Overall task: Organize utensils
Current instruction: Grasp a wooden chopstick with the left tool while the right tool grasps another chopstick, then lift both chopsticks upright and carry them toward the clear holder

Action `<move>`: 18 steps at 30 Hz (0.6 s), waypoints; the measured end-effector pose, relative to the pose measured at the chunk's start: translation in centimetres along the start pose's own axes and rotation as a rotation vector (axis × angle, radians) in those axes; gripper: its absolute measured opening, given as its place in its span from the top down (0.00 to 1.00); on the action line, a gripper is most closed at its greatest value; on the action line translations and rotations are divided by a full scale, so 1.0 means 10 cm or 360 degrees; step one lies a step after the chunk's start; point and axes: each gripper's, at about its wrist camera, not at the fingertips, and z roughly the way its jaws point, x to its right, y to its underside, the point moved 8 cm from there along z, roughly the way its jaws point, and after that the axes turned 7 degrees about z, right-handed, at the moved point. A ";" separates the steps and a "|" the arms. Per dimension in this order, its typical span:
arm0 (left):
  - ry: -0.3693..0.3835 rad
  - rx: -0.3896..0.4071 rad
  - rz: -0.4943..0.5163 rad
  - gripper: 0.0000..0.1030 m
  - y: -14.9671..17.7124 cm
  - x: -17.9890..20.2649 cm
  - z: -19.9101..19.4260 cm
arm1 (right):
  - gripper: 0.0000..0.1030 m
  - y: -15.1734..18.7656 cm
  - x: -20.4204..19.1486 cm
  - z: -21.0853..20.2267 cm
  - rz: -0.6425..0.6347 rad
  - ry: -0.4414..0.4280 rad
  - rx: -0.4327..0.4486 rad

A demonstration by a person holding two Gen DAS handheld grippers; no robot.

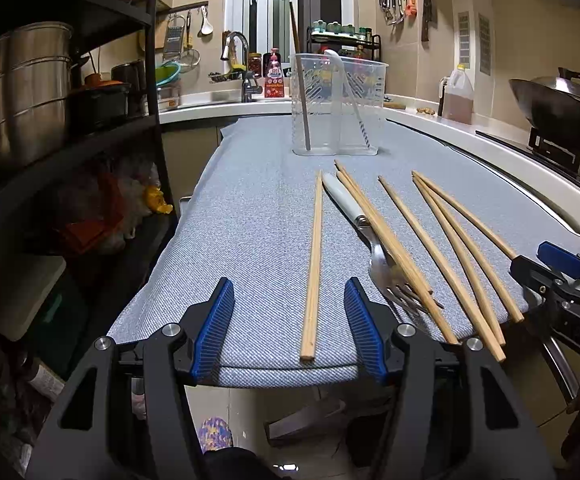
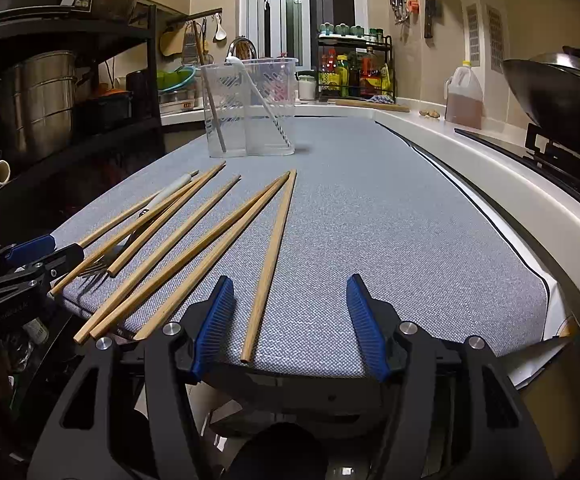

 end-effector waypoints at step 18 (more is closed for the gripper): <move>0.0091 0.0000 0.0043 0.94 -0.06 0.15 -0.10 | 0.95 0.03 -0.15 -0.07 -0.0003 -0.0167 -0.0055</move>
